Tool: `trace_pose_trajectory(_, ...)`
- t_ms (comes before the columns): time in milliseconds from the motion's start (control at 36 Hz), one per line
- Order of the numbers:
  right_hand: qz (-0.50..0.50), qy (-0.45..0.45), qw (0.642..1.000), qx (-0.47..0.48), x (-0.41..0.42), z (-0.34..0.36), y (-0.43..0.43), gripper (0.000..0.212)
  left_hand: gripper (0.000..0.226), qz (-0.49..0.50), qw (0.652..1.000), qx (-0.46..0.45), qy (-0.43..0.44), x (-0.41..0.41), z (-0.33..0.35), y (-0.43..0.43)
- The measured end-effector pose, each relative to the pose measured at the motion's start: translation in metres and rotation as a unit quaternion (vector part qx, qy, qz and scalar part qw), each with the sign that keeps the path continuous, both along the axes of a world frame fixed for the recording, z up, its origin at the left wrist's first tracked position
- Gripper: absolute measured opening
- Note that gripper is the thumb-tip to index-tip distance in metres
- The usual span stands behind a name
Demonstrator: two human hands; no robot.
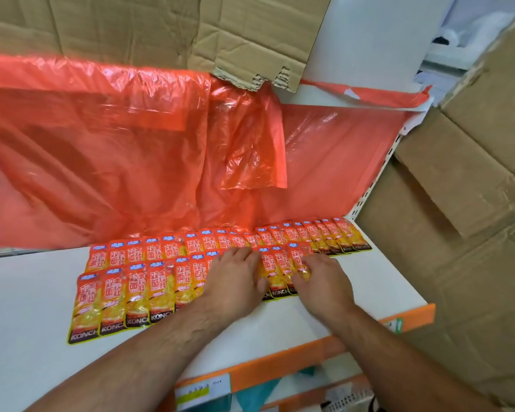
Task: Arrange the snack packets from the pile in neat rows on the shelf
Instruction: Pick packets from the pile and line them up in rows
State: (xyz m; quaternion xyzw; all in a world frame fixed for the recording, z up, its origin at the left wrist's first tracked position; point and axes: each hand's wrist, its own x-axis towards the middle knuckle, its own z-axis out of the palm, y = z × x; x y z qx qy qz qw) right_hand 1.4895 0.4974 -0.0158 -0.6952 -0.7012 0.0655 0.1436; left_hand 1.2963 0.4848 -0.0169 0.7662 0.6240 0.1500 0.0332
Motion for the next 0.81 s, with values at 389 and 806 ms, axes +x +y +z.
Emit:
trace_pose_trajectory(389,0.16,0.0,0.987,-0.013,-0.038,0.009,-0.053,0.063,0.065,0.103,0.995,-0.009,0.002,-0.021,0.006,-0.079)
trace_pose_trajectory(806,0.377,0.046,0.922,-0.071,-0.135,0.01,-0.156,0.06,0.067,0.337,0.942,0.006,0.014,-0.101,-0.003,-0.256)
